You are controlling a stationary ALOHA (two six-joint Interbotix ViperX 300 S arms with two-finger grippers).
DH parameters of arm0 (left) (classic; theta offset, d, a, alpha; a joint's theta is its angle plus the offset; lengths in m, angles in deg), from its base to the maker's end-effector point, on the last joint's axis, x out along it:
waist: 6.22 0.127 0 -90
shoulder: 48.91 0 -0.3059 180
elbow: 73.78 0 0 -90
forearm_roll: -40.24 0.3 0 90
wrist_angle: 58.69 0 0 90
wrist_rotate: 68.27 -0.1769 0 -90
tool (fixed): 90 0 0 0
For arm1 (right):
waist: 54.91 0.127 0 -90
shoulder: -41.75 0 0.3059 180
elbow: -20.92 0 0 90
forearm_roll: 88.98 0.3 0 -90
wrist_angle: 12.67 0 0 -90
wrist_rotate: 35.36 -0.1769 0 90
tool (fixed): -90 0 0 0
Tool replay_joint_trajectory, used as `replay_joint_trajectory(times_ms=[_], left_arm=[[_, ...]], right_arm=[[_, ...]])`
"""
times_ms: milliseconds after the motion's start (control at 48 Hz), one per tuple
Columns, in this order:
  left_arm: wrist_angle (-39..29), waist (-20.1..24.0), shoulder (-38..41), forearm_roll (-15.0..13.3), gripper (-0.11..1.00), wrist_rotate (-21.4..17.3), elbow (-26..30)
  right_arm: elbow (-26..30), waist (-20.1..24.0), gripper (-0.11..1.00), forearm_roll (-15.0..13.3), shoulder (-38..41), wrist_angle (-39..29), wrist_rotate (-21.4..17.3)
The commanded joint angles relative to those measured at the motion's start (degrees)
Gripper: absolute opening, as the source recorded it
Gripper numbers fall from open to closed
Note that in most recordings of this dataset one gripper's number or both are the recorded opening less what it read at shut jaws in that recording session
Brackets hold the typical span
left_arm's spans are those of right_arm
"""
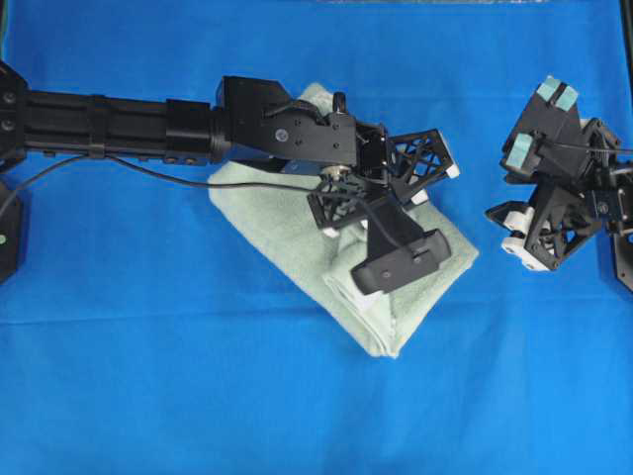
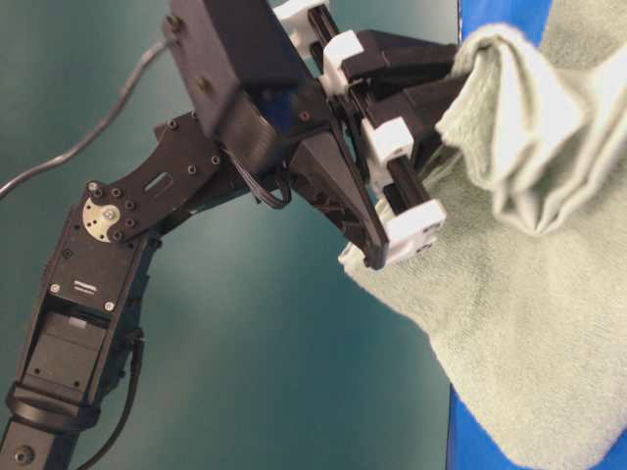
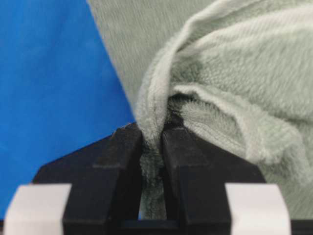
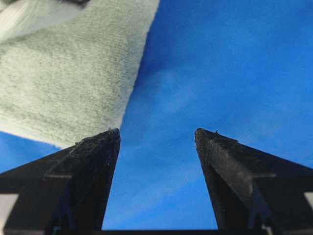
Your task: Fold a bath towel.
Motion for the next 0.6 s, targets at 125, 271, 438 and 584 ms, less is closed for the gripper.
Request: replay_joint_trajectory(times_ms=[125, 271, 438, 584], left_arm=[[2.64, 1.49, -1.67, -1.85, 0.08, 16.7, 1.32], [4.75, 2.46, -1.85, -1.32, 0.26, 30.85, 0.79], [6.24, 2.02, -2.55, -0.97, 0.76, 31.73, -0.88], [7.56, 2.02, -3.96, -0.97, 0.89, 32.61, -2.46]], right_arm=[[0.62, 0.18, 0.64, -0.7, -0.62, 1.23, -0.18], [0.7, 0.18, 0.64, -0.7, -0.62, 1.67, -0.26], [0.53, 0.18, 0.64, -0.79, -1.05, 1.76, -0.18], [0.44, 0.18, 0.64, -0.88, -2.9, 1.76, -0.18]])
